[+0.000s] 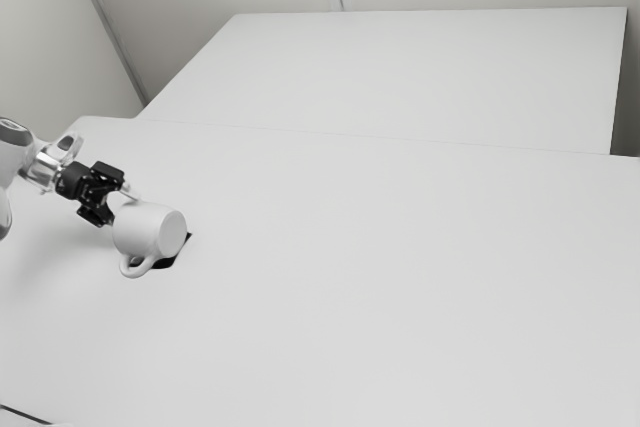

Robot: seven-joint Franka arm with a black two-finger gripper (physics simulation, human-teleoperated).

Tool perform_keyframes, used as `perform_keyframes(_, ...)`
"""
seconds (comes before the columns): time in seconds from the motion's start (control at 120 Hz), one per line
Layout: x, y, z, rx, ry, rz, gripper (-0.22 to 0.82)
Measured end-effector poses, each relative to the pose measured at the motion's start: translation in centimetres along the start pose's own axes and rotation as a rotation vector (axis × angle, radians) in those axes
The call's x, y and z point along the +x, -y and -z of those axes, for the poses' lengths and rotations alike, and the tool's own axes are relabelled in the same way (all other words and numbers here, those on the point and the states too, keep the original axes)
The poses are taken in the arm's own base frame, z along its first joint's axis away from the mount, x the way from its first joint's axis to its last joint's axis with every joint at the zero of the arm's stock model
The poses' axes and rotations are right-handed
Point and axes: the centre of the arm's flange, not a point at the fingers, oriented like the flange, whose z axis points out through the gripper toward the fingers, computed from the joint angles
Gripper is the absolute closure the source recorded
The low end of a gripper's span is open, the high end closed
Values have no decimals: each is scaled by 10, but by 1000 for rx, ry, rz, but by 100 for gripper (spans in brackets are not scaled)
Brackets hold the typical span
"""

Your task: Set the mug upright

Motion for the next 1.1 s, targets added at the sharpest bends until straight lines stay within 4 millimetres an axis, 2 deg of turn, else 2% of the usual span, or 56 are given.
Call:
perform_keyframes(0.158, 3, -5, -5, -31, -4, -15, 3)
perform_keyframes(0.308, -2, -4, -5, -26, 19, 12, 41)
perform_keyframes(0.408, -2, -11, -4, -21, 28, 20, 58)
perform_keyframes(0.558, 4, -29, -6, -32, 33, 15, 69)
perform_keyframes(0.725, 6, -38, -12, -41, 42, 32, 75)
perform_keyframes(0.775, 8, -49, -13, -24, 48, 24, 77)
perform_keyframes(0.925, 9, -113, -15, 170, 85, -52, 78)
perform_keyframes(1.042, 3, -157, -32, 351, 111, -95, 79)
perform_keyframes(1.1, -5, -183, -47, 449, 126, -121, 79)
